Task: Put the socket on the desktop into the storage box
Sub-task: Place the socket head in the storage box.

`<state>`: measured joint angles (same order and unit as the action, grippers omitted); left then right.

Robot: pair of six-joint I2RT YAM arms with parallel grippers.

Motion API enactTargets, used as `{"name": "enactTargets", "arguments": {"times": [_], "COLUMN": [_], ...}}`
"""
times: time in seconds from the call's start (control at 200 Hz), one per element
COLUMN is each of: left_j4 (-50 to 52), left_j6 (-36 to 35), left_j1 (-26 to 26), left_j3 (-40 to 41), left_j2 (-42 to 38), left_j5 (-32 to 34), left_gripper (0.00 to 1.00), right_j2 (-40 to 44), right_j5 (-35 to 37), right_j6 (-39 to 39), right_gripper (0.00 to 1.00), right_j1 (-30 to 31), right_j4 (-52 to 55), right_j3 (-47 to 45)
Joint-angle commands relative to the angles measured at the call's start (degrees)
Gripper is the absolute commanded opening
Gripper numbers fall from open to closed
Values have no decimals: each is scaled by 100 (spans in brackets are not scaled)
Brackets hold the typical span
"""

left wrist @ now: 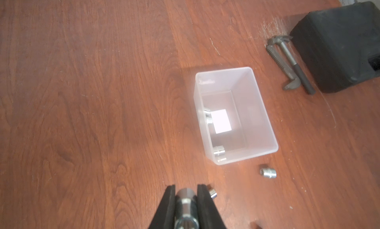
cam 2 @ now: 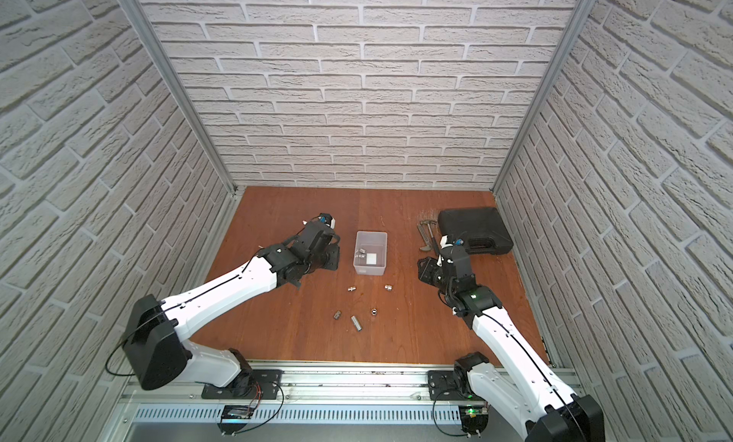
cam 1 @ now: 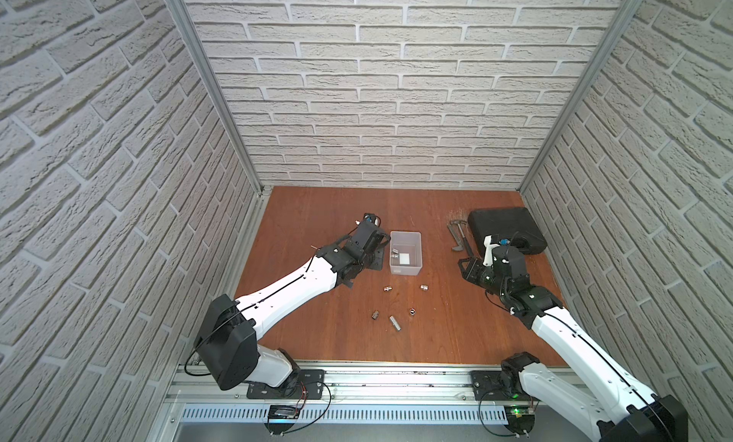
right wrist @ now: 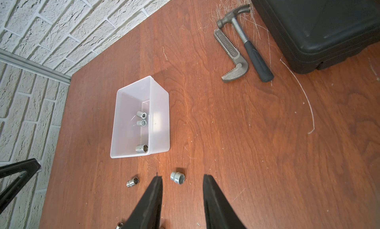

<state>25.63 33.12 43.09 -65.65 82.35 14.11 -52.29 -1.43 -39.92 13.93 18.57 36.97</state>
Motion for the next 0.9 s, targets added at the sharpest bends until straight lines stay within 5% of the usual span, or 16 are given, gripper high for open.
{"name": "enactTargets", "arguments": {"times": [0.0,0.895], "left_j4": [-219,-667], "left_j6": [0,-13], "left_j1": [-122,-358], "left_j3": [-182,-2108], "left_j2": [149,2406], "left_j5": [-200,-1752], "left_gripper": [0,0], "right_j2": [-65,-10], "right_j5": [-118,-429], "right_j6": [-31,16], "right_gripper": [38,38], "right_j1": [-57,-119], "right_j4": [-326,44], "right_j3": [-66,-217]}}
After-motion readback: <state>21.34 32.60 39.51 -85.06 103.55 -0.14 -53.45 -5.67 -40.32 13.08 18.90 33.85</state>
